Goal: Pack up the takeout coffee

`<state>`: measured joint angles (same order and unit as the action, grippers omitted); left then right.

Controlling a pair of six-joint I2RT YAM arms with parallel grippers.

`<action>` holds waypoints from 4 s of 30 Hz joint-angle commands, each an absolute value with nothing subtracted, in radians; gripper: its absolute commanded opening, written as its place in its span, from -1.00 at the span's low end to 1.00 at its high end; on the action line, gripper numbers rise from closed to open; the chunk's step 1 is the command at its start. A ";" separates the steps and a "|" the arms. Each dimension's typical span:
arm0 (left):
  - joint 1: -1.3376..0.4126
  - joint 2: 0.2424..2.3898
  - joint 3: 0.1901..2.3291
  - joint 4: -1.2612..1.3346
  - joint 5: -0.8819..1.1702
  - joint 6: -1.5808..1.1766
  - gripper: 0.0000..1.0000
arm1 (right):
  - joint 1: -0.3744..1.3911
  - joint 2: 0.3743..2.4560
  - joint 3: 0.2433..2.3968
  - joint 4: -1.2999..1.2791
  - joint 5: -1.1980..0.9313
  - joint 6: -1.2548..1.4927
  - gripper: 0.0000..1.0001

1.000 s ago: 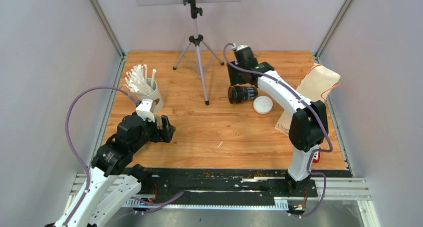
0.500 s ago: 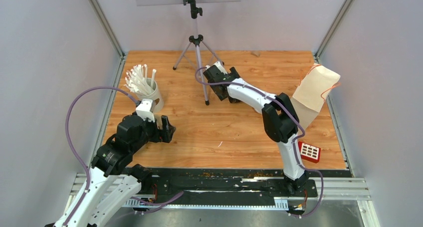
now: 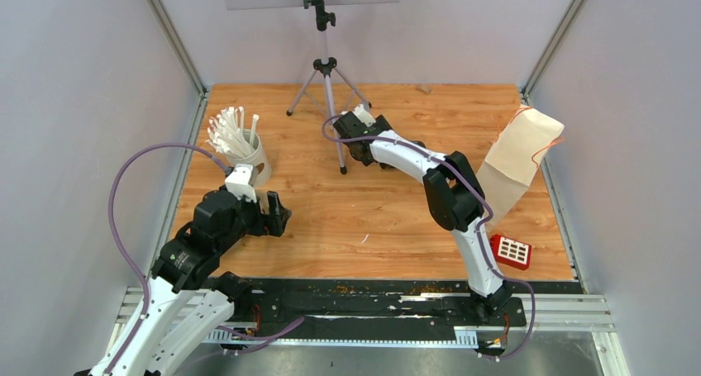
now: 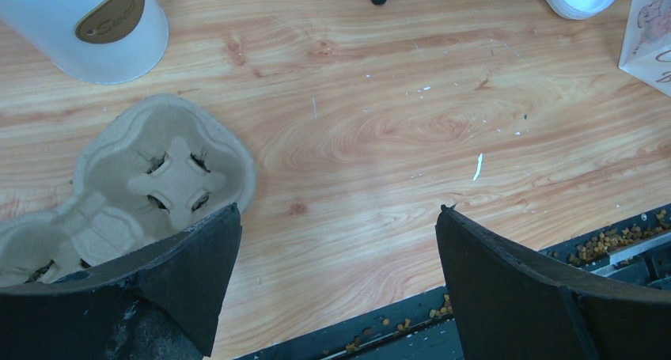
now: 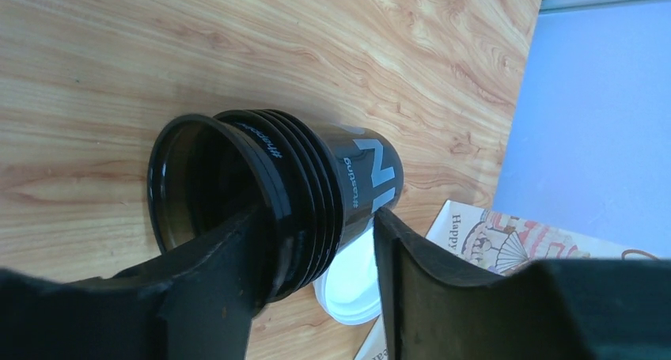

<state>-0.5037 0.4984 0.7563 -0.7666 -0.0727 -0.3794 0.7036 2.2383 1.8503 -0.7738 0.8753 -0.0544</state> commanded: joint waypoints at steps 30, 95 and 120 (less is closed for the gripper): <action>-0.506 0.499 0.765 -0.752 -0.075 -0.386 0.99 | 0.581 1.929 1.748 -0.745 0.173 0.175 -0.98; -0.628 1.820 1.459 -0.276 -0.039 -0.530 -0.30 | 0.531 1.642 1.499 -0.649 0.055 0.142 -0.42; -0.631 1.874 1.527 -0.364 -0.017 -0.452 -0.42 | 0.510 1.615 1.453 -0.624 0.038 0.138 -0.40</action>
<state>-0.6277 1.8610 1.4696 -0.3405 -0.0162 -0.4839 0.5186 1.6608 1.4532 -0.6678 0.0498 0.1406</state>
